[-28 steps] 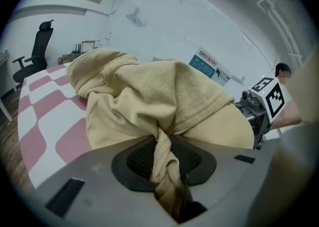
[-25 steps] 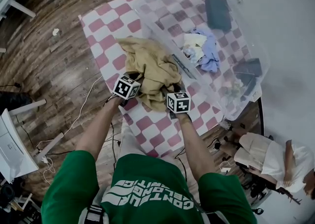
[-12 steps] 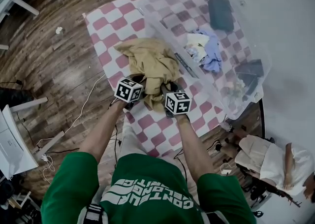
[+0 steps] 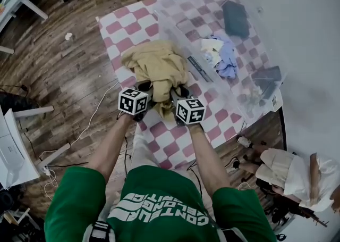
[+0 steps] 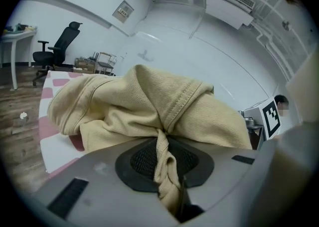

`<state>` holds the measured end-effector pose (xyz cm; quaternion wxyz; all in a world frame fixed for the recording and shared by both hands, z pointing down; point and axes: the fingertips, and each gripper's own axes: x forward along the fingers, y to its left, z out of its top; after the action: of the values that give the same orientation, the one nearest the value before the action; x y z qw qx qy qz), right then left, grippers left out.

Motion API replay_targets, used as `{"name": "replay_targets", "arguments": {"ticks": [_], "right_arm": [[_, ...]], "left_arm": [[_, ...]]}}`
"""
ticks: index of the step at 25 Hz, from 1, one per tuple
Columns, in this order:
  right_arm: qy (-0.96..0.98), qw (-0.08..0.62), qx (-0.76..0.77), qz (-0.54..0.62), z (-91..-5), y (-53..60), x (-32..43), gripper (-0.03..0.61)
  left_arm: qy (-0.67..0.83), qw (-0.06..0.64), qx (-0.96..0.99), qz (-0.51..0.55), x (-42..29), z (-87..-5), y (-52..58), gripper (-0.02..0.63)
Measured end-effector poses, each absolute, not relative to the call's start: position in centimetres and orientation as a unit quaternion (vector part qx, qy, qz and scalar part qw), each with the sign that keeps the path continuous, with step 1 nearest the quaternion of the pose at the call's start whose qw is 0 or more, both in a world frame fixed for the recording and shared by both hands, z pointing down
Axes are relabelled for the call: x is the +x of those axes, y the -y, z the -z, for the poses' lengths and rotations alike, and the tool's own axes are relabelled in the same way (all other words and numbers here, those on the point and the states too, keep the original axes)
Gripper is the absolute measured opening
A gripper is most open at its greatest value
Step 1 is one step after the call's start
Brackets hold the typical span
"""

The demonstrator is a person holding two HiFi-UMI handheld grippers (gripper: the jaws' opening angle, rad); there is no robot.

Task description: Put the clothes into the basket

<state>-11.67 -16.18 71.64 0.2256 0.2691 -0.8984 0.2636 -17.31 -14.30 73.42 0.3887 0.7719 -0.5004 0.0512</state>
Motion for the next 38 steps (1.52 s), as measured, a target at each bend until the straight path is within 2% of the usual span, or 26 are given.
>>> {"name": "replay_targets", "arguments": {"ticks": [20,38], "right_arm": [[0.951,0.136,0.201,-0.193,-58.2,13.5,-17.2,0.098],[0.977,0.034,0.187,-0.100,-41.9,14.7,-16.9,0.098]], "left_arm": [[0.594,0.278,0.755,0.000,-22.6,-59.5,11.0,0.044],[0.616,0.144,0.775,0.019,-22.5,-42.9,12.3,0.044]]}}
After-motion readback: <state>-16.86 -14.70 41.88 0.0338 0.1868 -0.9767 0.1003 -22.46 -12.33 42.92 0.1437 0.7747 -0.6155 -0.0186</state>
